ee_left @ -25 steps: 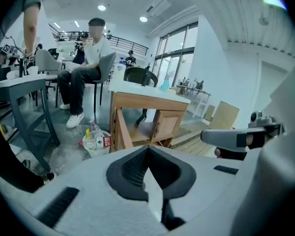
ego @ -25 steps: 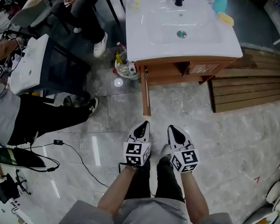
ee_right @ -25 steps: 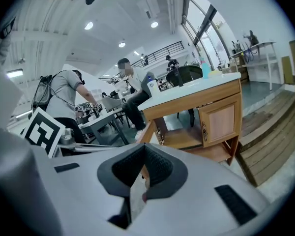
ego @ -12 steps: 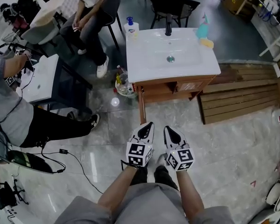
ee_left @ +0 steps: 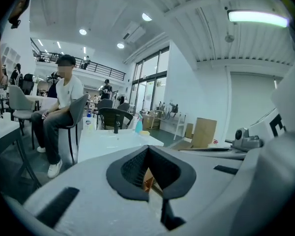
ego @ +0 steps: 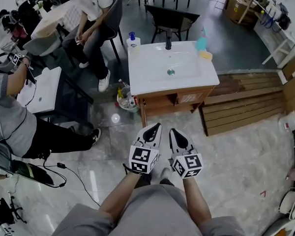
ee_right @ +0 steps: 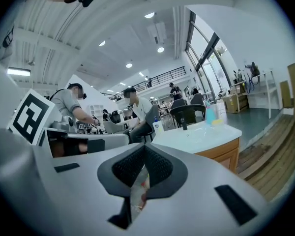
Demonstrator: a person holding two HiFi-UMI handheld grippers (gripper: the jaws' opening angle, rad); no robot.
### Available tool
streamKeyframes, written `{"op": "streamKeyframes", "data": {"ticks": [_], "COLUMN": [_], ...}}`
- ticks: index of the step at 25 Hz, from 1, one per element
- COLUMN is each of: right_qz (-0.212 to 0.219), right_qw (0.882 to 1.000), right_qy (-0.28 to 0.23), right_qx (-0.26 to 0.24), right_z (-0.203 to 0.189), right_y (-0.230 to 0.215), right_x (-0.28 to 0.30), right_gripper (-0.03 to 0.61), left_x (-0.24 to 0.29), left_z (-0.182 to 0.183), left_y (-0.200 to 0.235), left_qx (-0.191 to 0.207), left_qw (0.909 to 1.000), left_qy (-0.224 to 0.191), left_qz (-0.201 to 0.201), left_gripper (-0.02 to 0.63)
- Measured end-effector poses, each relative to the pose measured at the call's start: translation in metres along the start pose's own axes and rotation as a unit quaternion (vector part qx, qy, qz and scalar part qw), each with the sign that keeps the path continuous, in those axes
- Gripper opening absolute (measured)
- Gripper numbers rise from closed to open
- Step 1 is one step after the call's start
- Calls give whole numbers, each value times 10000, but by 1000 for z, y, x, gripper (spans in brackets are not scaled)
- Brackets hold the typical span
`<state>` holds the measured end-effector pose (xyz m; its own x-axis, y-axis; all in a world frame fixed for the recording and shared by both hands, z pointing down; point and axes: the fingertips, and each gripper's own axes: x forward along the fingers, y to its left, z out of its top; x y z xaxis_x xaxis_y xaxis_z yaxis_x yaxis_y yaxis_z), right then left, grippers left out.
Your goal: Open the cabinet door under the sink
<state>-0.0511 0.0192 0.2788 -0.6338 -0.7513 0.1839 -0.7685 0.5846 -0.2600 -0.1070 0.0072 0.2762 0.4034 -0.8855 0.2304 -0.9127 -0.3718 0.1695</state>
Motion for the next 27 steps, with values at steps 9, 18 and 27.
{"op": "streamKeyframes", "data": {"ticks": [9,18,27], "right_qz": [-183,-259,-254], "right_qw": [9981,9953,9931], "right_qy": [-476,-771,-906], "right_qx": [-345,-535,-696], "right_z": [57,89,98], "right_y": [5,3,4], "right_x": [-20,-30,-33], "right_gripper": [8,8,8], "left_x": [-12,-19,-23], "left_z": [57,92,97], "left_y": [-29,-43,-45], "left_qx": [315,548,624], "left_qw": [9980,9939,9921], "left_qy": [-466,-842,-979], "left_qz": [-288,-463,-466], "left_gripper": [6,6,6]}}
